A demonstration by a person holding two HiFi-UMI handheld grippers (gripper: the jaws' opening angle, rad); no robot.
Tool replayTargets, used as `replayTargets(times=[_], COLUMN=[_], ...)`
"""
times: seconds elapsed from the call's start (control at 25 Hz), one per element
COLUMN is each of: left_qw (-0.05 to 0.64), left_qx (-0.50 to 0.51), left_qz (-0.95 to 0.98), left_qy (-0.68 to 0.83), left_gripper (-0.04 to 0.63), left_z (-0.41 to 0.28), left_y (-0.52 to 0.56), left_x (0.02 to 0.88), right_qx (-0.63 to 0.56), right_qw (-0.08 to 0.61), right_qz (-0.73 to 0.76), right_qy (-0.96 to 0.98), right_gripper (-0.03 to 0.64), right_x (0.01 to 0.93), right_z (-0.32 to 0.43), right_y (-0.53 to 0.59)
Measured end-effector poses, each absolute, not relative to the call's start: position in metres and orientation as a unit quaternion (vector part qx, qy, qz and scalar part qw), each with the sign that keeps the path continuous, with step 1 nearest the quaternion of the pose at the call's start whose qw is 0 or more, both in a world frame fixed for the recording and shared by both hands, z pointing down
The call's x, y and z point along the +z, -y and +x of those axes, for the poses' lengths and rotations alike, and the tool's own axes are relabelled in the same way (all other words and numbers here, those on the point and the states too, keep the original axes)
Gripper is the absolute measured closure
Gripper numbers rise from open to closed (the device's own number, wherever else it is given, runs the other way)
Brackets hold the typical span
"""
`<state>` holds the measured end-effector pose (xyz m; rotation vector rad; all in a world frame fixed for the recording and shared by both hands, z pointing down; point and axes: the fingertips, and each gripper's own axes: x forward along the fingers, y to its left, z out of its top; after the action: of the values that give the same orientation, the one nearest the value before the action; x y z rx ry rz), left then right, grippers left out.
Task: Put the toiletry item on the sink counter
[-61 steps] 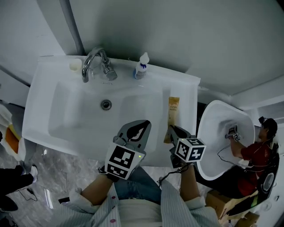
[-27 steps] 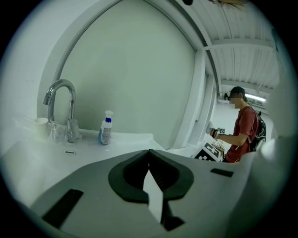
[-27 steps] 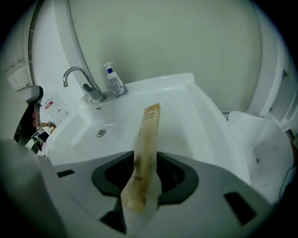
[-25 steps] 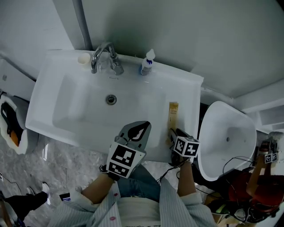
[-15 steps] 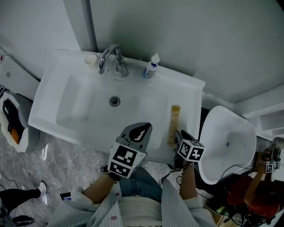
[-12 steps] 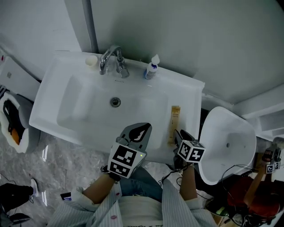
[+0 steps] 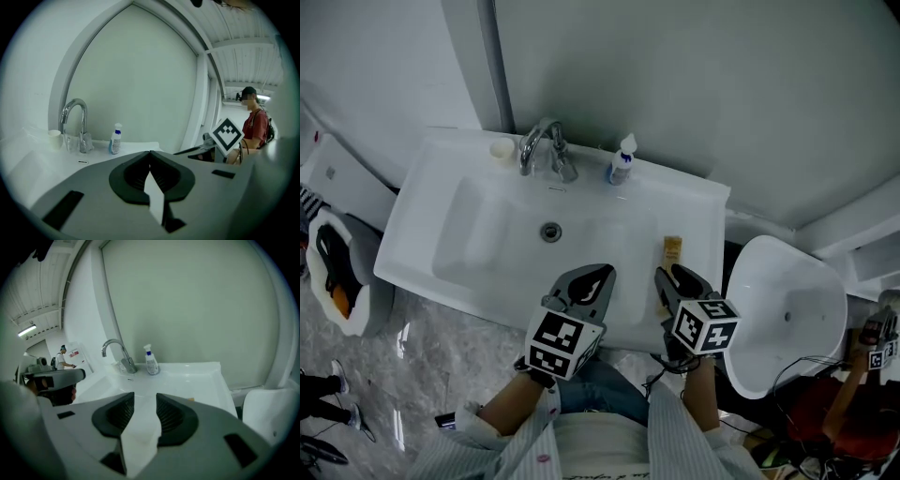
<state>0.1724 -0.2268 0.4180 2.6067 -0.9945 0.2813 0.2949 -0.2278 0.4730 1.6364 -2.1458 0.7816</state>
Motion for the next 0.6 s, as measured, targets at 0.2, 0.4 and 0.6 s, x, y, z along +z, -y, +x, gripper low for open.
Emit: replayTargets(times=[0.2,0.4,0.6], left_qw=[0.156,0.142,0.123], left_qx=[0.089,0.073,0.053], left_qz=[0.916,0.918,0.924], left_qy=[0.358,0.362,0.357], left_gripper=[0.579,0.58,0.579], left_z=[0.166,0.157,0.156], left_y=[0.232,0.238,0.245], left_x=[0.403,0.382,0.355], right_qx=[0.235,0.195,0.16], right_qw=[0.127,0.102,0.083], right_qz=[0.554,0.541,0.535], right_qy=[0.789,0.812,0.825], right_gripper=[0.465,0.48,0.518], right_x=[0.424,0.385,0.354], right_z=[0.265,0.238,0.22], right_y=[0.239,0.244,0.245])
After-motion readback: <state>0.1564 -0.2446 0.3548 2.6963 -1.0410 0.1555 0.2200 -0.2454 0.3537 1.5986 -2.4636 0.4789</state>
